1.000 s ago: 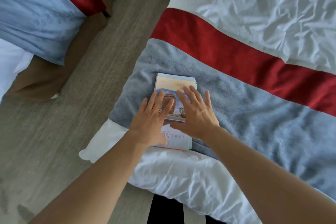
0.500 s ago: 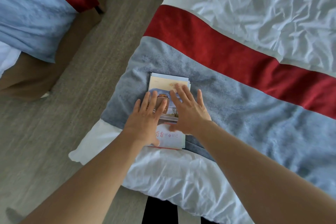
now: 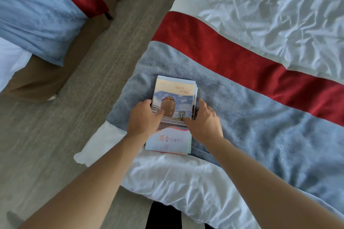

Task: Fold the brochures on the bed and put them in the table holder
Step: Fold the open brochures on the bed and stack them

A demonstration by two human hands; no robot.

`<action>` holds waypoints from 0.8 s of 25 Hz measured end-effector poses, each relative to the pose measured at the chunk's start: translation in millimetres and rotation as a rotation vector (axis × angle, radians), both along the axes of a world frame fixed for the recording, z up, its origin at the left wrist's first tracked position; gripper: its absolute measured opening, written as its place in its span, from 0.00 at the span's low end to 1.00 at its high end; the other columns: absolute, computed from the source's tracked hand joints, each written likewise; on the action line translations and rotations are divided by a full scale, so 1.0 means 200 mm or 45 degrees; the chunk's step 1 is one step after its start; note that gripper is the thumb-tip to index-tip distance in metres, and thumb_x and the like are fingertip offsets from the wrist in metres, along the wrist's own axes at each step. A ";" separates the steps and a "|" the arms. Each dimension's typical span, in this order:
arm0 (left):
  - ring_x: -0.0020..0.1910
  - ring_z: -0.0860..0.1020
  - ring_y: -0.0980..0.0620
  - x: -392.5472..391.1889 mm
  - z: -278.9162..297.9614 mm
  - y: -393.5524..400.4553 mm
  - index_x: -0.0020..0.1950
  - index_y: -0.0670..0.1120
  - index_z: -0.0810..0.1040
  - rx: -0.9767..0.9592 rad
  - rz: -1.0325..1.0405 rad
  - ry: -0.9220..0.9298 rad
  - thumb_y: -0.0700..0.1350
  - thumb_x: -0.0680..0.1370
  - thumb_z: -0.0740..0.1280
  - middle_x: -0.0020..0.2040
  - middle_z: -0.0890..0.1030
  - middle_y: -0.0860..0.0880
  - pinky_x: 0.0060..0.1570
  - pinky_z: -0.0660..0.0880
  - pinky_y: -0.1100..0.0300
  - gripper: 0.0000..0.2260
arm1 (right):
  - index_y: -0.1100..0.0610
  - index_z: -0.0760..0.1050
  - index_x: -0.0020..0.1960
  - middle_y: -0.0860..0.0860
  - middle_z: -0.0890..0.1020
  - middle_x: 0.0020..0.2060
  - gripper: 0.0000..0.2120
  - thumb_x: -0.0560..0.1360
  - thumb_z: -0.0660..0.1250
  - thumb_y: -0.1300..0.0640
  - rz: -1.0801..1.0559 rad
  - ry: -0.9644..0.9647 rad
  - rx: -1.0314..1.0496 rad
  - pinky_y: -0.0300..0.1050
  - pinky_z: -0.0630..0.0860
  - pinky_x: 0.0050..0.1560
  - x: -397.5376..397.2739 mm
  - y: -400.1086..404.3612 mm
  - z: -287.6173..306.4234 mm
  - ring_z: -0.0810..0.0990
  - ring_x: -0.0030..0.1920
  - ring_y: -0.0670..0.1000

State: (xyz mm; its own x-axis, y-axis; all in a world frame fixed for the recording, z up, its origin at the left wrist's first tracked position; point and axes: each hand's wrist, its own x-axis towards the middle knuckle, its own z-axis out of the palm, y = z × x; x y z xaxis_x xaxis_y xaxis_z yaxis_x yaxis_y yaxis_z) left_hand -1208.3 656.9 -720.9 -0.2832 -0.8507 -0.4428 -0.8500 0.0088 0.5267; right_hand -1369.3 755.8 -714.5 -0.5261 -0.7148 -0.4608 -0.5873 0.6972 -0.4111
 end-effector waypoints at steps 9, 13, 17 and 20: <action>0.49 0.80 0.42 -0.02 -0.04 0.02 0.59 0.44 0.72 -0.100 -0.028 -0.054 0.44 0.77 0.68 0.51 0.81 0.45 0.41 0.71 0.52 0.12 | 0.46 0.47 0.80 0.56 0.70 0.59 0.45 0.71 0.69 0.58 -0.117 -0.107 -0.007 0.51 0.70 0.46 0.11 -0.01 -0.05 0.77 0.50 0.64; 0.53 0.79 0.44 -0.01 -0.03 0.02 0.75 0.53 0.62 -0.103 -0.083 0.097 0.43 0.78 0.67 0.56 0.80 0.46 0.47 0.78 0.46 0.27 | 0.45 0.46 0.80 0.55 0.67 0.59 0.45 0.72 0.69 0.59 -0.122 -0.179 -0.026 0.53 0.75 0.46 0.10 -0.01 -0.02 0.76 0.47 0.61; 0.54 0.79 0.46 -0.04 0.00 0.02 0.79 0.55 0.58 -0.096 -0.117 0.123 0.43 0.79 0.66 0.58 0.80 0.46 0.49 0.79 0.46 0.31 | 0.41 0.41 0.80 0.49 0.63 0.59 0.49 0.72 0.68 0.64 -0.085 -0.213 -0.123 0.52 0.80 0.40 0.06 -0.01 0.05 0.76 0.40 0.51; 0.55 0.80 0.47 -0.08 0.04 0.03 0.78 0.58 0.59 -0.025 -0.059 0.198 0.41 0.79 0.66 0.59 0.80 0.46 0.49 0.80 0.45 0.31 | 0.41 0.46 0.81 0.50 0.66 0.61 0.47 0.72 0.67 0.66 -0.069 -0.257 -0.135 0.52 0.80 0.45 0.02 0.00 0.09 0.75 0.45 0.52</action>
